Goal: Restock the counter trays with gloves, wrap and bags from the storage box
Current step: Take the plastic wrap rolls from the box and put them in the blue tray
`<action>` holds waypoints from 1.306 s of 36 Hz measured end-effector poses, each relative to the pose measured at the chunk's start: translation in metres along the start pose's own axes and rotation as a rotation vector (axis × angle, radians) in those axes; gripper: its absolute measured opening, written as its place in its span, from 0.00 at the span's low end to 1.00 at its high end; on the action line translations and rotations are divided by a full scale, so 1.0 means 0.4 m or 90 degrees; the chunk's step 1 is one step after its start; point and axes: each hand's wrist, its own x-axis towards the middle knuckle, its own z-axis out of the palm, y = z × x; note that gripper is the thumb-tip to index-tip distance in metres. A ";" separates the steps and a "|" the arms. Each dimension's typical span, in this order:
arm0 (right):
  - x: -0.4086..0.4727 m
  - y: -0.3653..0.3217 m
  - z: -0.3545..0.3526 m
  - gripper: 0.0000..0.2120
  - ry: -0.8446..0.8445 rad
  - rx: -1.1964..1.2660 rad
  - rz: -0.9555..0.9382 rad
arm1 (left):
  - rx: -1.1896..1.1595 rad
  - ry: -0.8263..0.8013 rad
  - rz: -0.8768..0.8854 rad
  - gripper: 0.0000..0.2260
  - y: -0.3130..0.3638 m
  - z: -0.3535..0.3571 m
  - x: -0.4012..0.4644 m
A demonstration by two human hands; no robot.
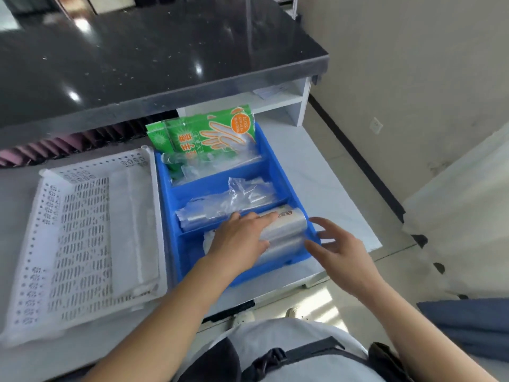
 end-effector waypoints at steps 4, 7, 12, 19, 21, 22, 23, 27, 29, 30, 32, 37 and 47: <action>0.033 0.019 -0.049 0.25 -0.084 -0.026 -0.053 | -0.029 0.039 -0.034 0.27 0.021 0.017 -0.009; 0.060 0.032 -0.067 0.30 -0.105 -0.151 -0.140 | -0.007 0.085 -0.066 0.29 0.036 0.025 -0.024; 0.091 0.041 -0.044 0.37 -0.075 -0.339 -0.348 | -0.046 0.248 -0.240 0.45 -0.010 0.026 -0.132; 0.119 0.030 0.008 0.34 -0.128 -0.387 -0.543 | -0.115 0.223 -0.535 0.46 -0.100 0.057 -0.349; 0.133 0.030 0.020 0.34 -0.127 -0.369 -0.575 | -0.168 0.256 -0.545 0.40 -0.110 0.073 -0.366; 0.139 0.031 0.024 0.35 -0.125 -0.359 -0.588 | -0.196 0.282 -0.541 0.37 -0.114 0.079 -0.367; 0.145 0.031 0.028 0.35 -0.123 -0.353 -0.598 | -0.218 0.306 -0.534 0.35 -0.116 0.084 -0.365; 0.149 0.024 0.038 0.35 -0.134 -0.343 -0.589 | -0.270 0.342 -0.501 0.32 -0.117 0.110 -0.347; 0.145 0.019 0.039 0.35 -0.144 -0.349 -0.577 | -0.277 0.358 -0.494 0.33 -0.120 0.122 -0.343; 0.144 0.017 0.040 0.35 -0.147 -0.358 -0.573 | -0.279 0.366 -0.488 0.33 -0.124 0.127 -0.344; 0.143 0.017 0.039 0.35 -0.152 -0.380 -0.562 | -0.293 0.378 -0.473 0.33 -0.134 0.132 -0.350; 0.123 0.002 0.042 0.35 -0.173 -0.437 -0.493 | -0.305 0.384 -0.430 0.32 -0.152 0.134 -0.355; 0.013 -0.056 0.069 0.35 -0.091 -0.556 -0.412 | -0.250 0.292 -0.312 0.37 -0.160 0.111 -0.407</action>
